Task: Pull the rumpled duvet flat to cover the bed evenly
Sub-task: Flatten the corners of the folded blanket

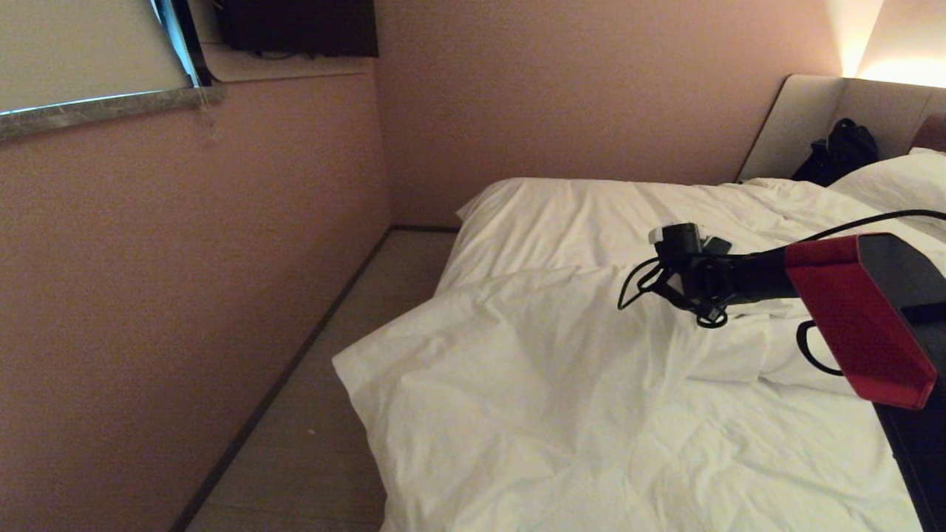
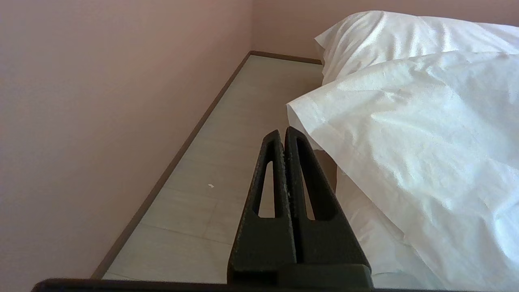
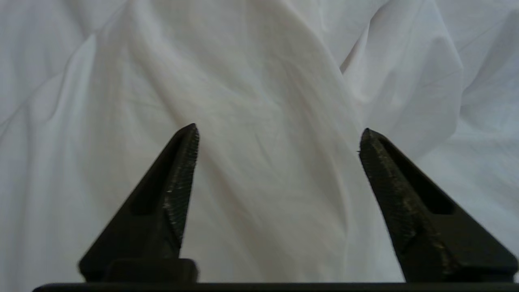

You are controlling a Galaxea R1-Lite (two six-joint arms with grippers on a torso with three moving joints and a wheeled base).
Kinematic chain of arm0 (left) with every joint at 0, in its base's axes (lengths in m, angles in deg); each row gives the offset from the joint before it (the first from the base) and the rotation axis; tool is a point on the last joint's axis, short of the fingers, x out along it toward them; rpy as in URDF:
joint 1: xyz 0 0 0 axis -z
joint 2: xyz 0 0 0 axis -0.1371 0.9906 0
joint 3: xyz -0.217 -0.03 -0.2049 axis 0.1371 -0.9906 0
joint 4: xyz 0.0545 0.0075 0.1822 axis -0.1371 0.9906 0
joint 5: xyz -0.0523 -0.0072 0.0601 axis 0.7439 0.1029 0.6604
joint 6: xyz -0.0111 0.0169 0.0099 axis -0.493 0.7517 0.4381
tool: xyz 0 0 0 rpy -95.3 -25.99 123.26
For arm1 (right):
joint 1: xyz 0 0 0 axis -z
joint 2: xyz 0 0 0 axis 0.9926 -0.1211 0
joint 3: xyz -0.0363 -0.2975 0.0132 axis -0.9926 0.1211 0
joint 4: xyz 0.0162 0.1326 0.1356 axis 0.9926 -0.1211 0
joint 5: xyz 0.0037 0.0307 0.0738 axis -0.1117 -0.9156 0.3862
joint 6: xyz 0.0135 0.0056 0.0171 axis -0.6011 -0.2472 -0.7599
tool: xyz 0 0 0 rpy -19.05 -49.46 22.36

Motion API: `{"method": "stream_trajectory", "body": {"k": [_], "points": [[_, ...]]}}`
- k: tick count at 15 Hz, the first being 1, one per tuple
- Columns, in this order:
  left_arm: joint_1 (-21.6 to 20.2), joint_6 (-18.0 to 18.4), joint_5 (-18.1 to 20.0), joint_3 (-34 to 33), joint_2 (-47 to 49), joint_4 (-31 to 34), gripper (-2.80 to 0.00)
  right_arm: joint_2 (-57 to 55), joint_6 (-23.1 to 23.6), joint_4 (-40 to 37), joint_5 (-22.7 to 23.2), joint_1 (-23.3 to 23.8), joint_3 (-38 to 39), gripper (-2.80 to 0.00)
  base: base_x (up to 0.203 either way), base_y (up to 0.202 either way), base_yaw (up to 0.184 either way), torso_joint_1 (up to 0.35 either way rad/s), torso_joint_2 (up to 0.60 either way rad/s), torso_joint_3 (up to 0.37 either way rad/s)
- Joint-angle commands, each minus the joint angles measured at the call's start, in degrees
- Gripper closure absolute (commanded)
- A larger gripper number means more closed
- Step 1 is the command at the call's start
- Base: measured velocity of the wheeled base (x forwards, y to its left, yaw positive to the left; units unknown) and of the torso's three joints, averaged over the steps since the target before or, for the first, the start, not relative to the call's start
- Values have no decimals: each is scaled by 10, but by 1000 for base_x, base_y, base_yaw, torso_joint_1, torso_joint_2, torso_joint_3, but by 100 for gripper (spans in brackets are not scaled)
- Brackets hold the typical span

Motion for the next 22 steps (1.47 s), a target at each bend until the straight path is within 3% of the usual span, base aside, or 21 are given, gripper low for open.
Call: {"method": "stream_trajectory", "body": {"k": [1,22], "points": [[0,0,0,0,0,0,0,-19,-1,0,-11,-2,-9,-280,0,0,0,0,0,0],[0,0,0,0,0,0,0,-96,2,39,-19,-9,-10,-280,0,0,0,0,0,0]]}}
